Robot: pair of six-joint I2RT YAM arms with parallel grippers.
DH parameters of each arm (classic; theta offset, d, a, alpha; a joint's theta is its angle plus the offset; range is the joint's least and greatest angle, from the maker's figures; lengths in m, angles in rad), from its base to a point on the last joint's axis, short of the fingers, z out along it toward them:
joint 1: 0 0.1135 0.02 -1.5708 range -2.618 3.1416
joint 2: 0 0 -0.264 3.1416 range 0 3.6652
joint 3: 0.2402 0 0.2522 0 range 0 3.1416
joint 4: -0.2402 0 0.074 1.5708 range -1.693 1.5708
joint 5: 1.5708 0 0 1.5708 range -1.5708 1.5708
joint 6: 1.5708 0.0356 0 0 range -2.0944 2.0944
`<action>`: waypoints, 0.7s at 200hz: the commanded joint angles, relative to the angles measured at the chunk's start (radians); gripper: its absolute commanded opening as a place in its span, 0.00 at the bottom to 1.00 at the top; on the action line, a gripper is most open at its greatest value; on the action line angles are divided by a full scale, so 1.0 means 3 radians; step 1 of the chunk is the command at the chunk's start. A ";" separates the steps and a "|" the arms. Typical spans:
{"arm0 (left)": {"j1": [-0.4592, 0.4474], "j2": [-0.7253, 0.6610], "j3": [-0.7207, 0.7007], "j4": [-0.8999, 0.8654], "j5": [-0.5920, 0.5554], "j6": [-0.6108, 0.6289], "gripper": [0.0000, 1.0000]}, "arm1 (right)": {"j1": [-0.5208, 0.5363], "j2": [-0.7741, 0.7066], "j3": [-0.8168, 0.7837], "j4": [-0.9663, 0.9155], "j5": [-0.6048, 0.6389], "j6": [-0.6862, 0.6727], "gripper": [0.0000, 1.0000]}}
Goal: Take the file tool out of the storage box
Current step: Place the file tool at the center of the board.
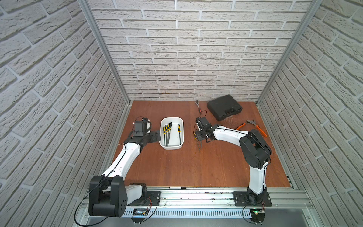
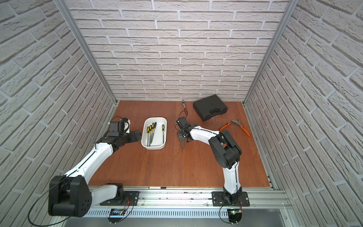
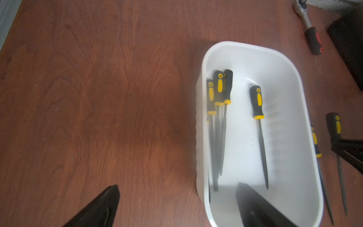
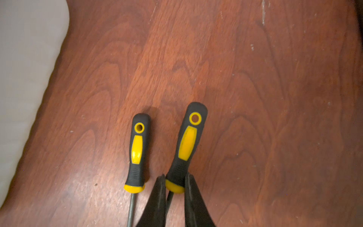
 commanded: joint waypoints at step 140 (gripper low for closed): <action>0.0056 0.0007 0.0063 0.0026 0.0010 0.0050 0.98 | 0.0119 0.0109 -0.0154 0.0179 -0.0029 0.0172 0.05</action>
